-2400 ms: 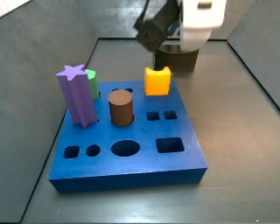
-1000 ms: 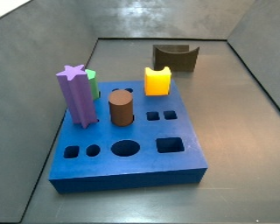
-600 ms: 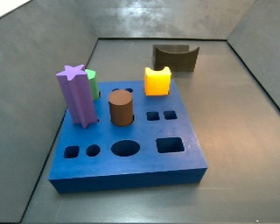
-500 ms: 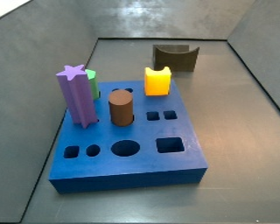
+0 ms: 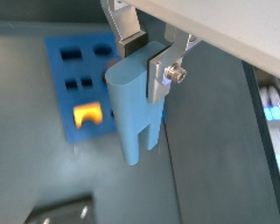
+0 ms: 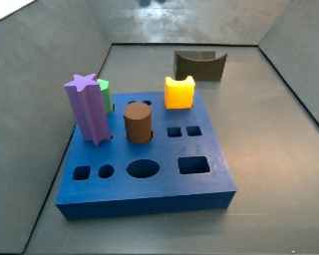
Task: Pick up the square-circle object. Move up. Rotate the square-circle object. Place the square-circle object on the fixture. Regrasp the square-circle object. Move to above the board. Insert the square-circle object.
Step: Move to above the board.
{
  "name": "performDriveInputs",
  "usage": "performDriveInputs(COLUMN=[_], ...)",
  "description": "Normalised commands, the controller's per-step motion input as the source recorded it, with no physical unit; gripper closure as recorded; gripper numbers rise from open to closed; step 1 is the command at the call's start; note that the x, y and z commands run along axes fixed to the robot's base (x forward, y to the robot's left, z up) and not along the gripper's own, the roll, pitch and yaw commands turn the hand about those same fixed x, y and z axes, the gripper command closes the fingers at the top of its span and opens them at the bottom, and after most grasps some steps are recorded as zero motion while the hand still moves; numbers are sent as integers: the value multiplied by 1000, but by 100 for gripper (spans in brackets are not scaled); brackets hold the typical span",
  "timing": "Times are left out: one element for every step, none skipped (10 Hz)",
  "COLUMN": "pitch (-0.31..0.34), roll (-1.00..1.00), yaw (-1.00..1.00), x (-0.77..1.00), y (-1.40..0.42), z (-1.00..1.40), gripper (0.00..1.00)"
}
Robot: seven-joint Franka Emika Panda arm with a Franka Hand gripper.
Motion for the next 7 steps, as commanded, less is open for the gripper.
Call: performDriveInputs(pitch=[-136, -163, -200, -231, -268, -307, -366], roll=[-454, -444, -435, -423, -410, -396, -376], yaw=[1000, 1000, 1000, 1000, 1000, 1000, 1000], x=[-245, -130, -65, -56, -59, -67, -83], y=[-488, -253, -105, -55, -27, -5, 18], z=[28, 28, 12, 15, 10, -6, -3], gripper=[100, 100, 100, 100, 100, 100, 100])
